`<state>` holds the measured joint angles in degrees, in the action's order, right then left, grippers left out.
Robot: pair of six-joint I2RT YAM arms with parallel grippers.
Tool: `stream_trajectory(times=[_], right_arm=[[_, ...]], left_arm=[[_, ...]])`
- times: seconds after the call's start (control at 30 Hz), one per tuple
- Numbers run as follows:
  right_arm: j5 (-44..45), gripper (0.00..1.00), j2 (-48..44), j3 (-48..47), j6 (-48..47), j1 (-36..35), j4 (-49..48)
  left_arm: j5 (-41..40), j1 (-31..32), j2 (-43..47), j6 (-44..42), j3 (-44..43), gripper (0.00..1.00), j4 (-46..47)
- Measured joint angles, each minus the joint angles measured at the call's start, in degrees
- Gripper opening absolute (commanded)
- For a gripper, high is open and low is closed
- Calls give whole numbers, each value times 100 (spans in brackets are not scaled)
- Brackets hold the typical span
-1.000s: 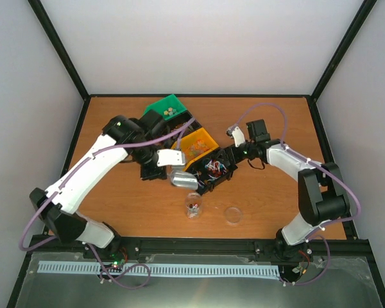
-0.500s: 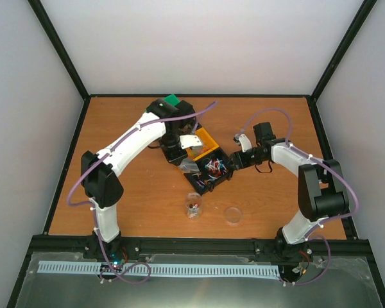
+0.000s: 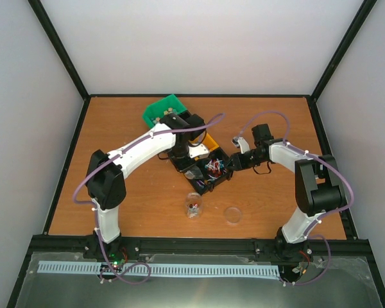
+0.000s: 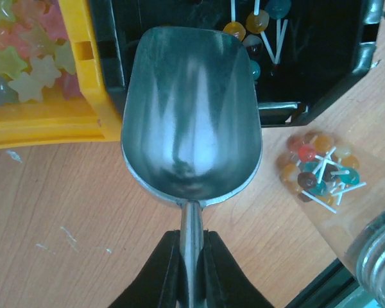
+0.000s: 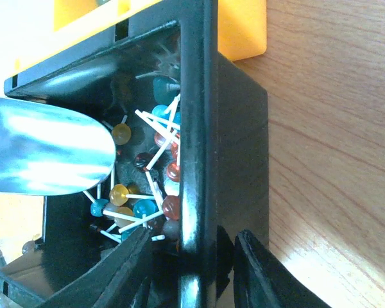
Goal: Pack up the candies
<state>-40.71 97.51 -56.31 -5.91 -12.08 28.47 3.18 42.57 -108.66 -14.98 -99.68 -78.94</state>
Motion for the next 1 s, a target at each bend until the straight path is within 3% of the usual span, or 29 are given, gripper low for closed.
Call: stream_trajectory(times=[0.47, 0.63, 1.0], right_arm=[[-39, 28, 24, 2, 109, -52, -151], [-4, 20, 26, 0, 90, -55, -219], [280, 5, 24, -87, -105, -153, -238]], left_arm=[[52, 39, -297, 304, 291, 1, 835], [85, 57, -341, 310, 417, 1, 1270], [413, 26, 101, 190, 1963, 1, 3480]])
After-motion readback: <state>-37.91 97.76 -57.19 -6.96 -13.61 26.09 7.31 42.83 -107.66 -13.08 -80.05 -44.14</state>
